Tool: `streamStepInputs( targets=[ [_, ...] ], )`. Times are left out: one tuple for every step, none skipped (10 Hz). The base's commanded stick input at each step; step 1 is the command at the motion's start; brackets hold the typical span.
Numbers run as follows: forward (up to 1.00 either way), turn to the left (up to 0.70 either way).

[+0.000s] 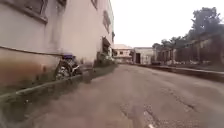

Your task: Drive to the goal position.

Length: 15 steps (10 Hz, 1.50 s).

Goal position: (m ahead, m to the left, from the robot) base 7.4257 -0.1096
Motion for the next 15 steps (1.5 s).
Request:
streamStepInputs(
  targets=[
    [1.0, 0.0],
    [1.0, 0.0],
    [1.0, 0.0],
    [1.0, -0.07],
    [1.0, -0.29],
    [1.0, -0.4],
    [1.0, -0.4],
    [1.0, -0.4],
    [1.0, -0.4],
    [1.0, -0.4],
    [1.0, -0.4],
    [1.0, -0.4],
    [1.0, -0.4],
    [1.0, -0.4],
    [1.0, -0.17]
  ],
)
